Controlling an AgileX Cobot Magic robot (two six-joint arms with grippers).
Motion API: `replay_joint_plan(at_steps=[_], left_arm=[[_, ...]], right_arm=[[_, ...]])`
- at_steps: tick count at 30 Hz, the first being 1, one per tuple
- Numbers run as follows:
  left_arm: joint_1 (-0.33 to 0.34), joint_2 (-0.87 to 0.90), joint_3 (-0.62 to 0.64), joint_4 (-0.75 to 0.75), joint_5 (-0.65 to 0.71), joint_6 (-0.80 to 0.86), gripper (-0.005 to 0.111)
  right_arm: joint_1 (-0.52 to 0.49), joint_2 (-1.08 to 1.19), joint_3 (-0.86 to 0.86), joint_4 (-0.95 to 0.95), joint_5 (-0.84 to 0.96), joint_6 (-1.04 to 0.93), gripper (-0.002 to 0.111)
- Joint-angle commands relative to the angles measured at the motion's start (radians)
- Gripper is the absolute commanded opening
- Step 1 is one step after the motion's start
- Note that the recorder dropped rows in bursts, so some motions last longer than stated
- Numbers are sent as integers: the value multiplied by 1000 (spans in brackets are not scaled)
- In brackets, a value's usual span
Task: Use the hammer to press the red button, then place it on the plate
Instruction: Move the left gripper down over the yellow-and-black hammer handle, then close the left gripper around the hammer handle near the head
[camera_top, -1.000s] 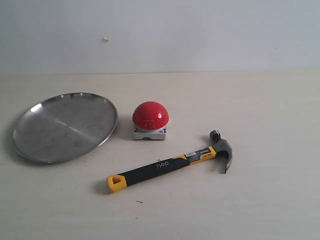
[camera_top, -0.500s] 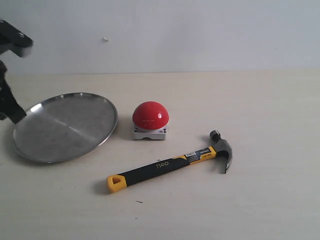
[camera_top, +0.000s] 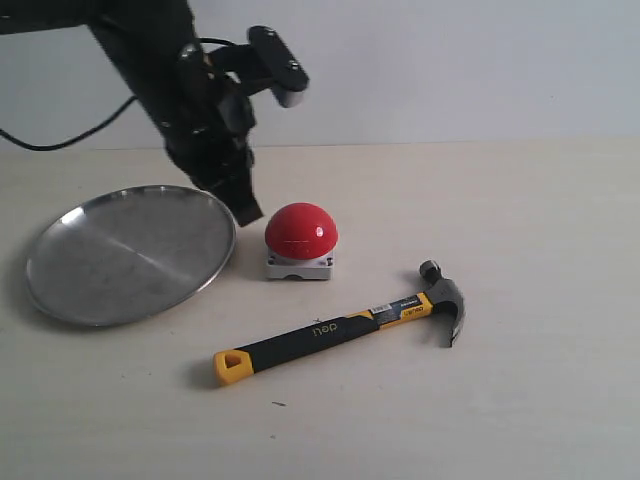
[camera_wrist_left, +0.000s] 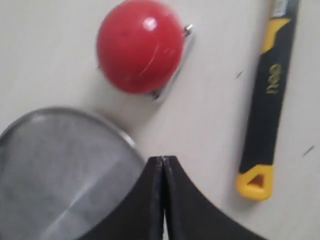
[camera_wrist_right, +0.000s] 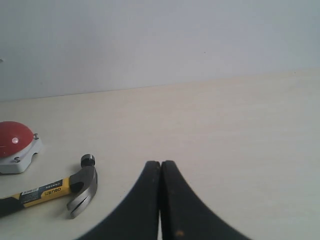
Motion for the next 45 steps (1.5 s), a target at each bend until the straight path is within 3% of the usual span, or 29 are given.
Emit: replay_joint_plan(at_steps=[1, 4, 12, 22, 26, 30, 36, 38, 45], left_arm=[[-60, 101, -130, -84, 99, 22, 0], [-87, 191, -226, -92, 187, 22, 0], [-114, 377, -442, -98, 159, 31, 0], [-114, 537, -584, -292, 112, 7, 0], [-114, 561, -606, -306, 108, 7, 0], [-117, 566, -606, -306, 118, 7, 14], [-154, 566, -606, -241, 134, 33, 67], [-172, 566, -606, -214, 144, 42, 69], [-225, 602, -606, -164, 192, 56, 59]], right_arm=[[-4, -7, 5, -3, -2, 0, 0], [-4, -7, 5, -3, -2, 0, 0], [-4, -7, 5, -3, -2, 0, 0], [-4, -7, 5, -3, -2, 0, 0], [-4, -7, 5, -3, -2, 0, 0], [-4, -7, 5, -3, -2, 0, 0], [-4, -7, 5, -3, -2, 0, 0], [-4, -7, 5, -3, -2, 0, 0], [-4, -7, 5, -3, -2, 0, 0]])
